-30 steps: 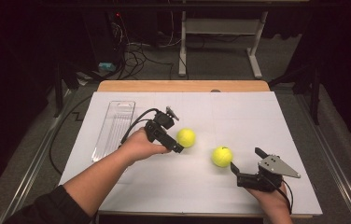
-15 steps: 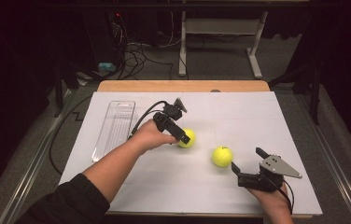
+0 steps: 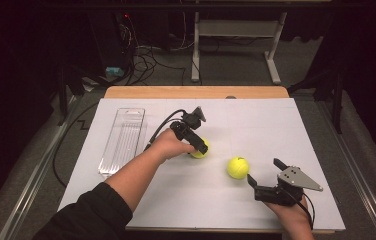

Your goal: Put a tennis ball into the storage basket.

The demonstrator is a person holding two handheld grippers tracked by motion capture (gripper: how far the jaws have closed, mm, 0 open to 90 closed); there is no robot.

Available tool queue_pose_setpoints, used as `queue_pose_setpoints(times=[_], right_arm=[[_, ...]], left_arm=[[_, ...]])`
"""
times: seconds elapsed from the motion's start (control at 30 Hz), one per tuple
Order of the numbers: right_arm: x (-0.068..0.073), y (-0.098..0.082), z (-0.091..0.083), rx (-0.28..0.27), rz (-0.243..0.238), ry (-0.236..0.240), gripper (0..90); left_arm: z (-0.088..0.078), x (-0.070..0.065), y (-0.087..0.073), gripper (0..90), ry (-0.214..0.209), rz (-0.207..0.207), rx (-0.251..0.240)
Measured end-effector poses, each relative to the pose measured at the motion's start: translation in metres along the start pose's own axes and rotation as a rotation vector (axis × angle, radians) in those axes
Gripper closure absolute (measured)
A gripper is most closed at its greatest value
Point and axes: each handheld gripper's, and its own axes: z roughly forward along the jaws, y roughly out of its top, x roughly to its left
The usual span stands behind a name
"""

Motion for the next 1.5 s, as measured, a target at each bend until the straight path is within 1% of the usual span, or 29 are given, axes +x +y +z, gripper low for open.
queue_pose_setpoints(times=[0.03,0.07,0.13,0.2,0.27,0.3,0.47,0.53,0.6,0.63,0.77,0.83,0.9,1.23,1.5], right_arm=[[0.000,0.000,0.000,0.001,0.003,-0.001,0.0],[-0.001,0.000,0.000,0.002,0.004,-0.002,0.0],[-0.002,-0.001,0.000,-0.001,0.004,-0.001,0.0],[-0.002,-0.001,0.000,-0.001,0.004,-0.002,0.0],[-0.001,-0.001,0.000,0.001,0.004,0.000,0.0],[-0.001,-0.001,0.000,0.000,0.004,0.002,0.0],[-0.001,-0.001,0.000,0.000,0.008,0.000,0.0],[-0.001,-0.001,0.000,-0.001,0.006,0.001,0.0],[-0.001,-0.001,0.000,-0.001,0.008,0.003,0.0],[-0.001,-0.001,0.000,-0.002,0.006,0.003,0.0],[-0.001,-0.001,0.000,-0.002,0.007,0.003,0.0],[-0.001,-0.001,0.000,-0.002,0.007,0.002,0.0],[-0.001,-0.001,0.000,-0.001,0.006,0.002,0.0],[-0.001,0.000,0.000,-0.003,0.009,0.004,0.0],[-0.001,-0.001,0.000,-0.002,0.008,0.005,0.0]], left_arm=[[0.001,0.000,0.001,1.3,0.005,0.008,0.007],[0.002,-0.001,0.002,1.6,0.009,0.005,0.002],[0.003,-0.002,0.005,2.6,0.007,0.011,0.007],[0.004,-0.003,0.006,3.9,0.006,0.008,0.008],[0.006,-0.004,0.008,5.8,0.022,0.014,0.018],[0.008,-0.005,0.010,7.1,0.029,0.010,0.018],[0.010,-0.007,0.011,14.3,0.026,0.018,0.021],[0.011,-0.007,0.011,15.5,0.021,0.011,0.020],[0.013,-0.008,0.011,16.7,0.018,0.012,0.032],[0.013,-0.007,0.012,17.1,0.018,0.017,0.046],[0.014,-0.007,0.011,19.8,0.026,0.012,0.046],[0.014,-0.007,0.011,22.1,0.021,0.016,0.048],[0.015,-0.008,0.011,25.1,0.016,0.029,0.059],[0.014,-0.008,0.010,26.5,0.022,0.047,0.074],[0.014,-0.009,0.010,26.7,0.025,0.046,0.075]])
